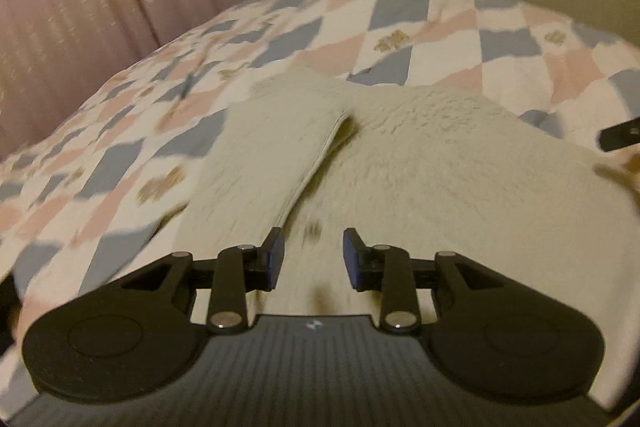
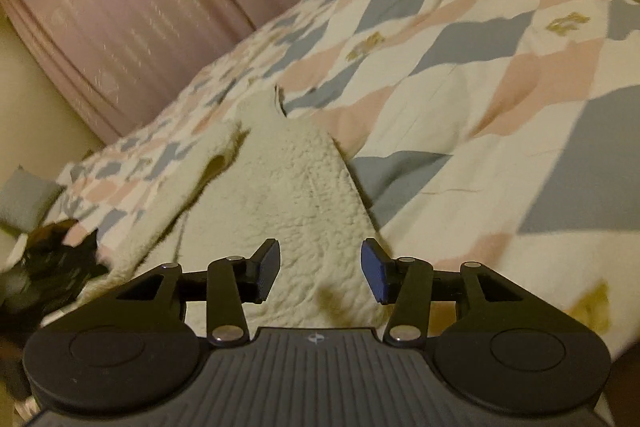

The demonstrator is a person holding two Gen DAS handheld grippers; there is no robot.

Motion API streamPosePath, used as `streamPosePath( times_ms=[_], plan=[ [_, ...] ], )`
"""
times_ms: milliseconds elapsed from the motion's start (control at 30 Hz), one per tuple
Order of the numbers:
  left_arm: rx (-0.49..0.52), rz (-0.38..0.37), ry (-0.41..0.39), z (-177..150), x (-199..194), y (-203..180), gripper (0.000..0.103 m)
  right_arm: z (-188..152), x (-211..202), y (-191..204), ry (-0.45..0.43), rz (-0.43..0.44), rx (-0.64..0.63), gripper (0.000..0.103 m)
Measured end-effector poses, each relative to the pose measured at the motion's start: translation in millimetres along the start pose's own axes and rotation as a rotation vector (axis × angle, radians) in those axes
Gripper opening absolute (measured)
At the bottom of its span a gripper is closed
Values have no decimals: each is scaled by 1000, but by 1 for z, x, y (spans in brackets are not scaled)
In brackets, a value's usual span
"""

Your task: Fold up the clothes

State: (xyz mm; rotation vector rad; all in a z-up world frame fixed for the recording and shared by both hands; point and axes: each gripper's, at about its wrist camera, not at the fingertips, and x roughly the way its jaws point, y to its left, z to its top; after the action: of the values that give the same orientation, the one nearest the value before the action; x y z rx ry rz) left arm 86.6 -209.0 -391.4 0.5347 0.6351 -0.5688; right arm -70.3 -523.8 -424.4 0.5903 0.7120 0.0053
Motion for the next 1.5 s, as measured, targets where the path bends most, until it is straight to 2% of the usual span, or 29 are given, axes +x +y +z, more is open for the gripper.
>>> streamPosePath(
  times_ms=[100,167,200,233,333,400,500,533,600,667,733,800,833,867,1000,1067,1100,1167,1233,1300,1333,1367,1433,1500],
  plan=[
    [64,36,19,18,52,-6,29,10,16,-3,29,12,-26,50],
    [99,72,41,25,83,-6,29,18,27,-7,45,28,-28,56],
    [123,82,52,25,94,-6,27,21,32,-9,53,38,-24,56],
    [150,94,57,24,103,-5,10,24,37,-10,59,51,-20,56],
    [148,136,31,26,108,18,8,30,52,-14,82,92,4,56],
    [55,231,-5,32,100,59,8,32,59,-15,92,112,15,56],
    [-140,441,3,34,88,152,10,33,60,-14,89,130,22,56],
    [-230,482,51,30,84,189,13,33,59,-14,85,133,24,56],
    [-390,583,101,11,63,247,13,32,55,-13,78,131,30,57],
    [-493,614,116,-14,34,280,14,30,48,-13,72,127,37,59],
    [-587,575,114,-46,-5,290,14,27,39,-14,63,124,38,61],
    [-634,487,116,-80,-43,271,19,23,29,-18,58,120,41,65],
    [-654,443,118,-96,-61,260,26,21,25,-22,62,119,47,66],
    [-661,398,126,-111,-77,241,34,19,22,-27,72,120,61,67],
    [-743,174,113,-161,-130,156,54,7,17,-37,126,139,98,67],
    [-808,121,102,-179,-144,124,71,2,16,-37,142,136,94,68],
    [-836,101,99,-188,-149,109,73,0,16,-37,149,130,92,68],
    [-847,133,119,-194,-145,94,74,-5,16,-37,168,127,105,69],
    [-894,130,125,-202,-138,90,69,-8,16,-40,182,133,126,69],
    [-936,77,105,-203,-132,89,54,-10,16,-44,193,150,160,71],
    [-954,52,95,-204,-129,88,35,-11,16,-47,196,161,186,71],
    [-954,37,85,-204,-128,86,21,-12,16,-50,196,176,216,71],
    [-911,63,76,-198,-126,81,8,-14,17,-55,196,199,266,72],
    [-896,69,50,-194,-132,83,7,-17,21,-54,199,212,292,66]
  ],
)
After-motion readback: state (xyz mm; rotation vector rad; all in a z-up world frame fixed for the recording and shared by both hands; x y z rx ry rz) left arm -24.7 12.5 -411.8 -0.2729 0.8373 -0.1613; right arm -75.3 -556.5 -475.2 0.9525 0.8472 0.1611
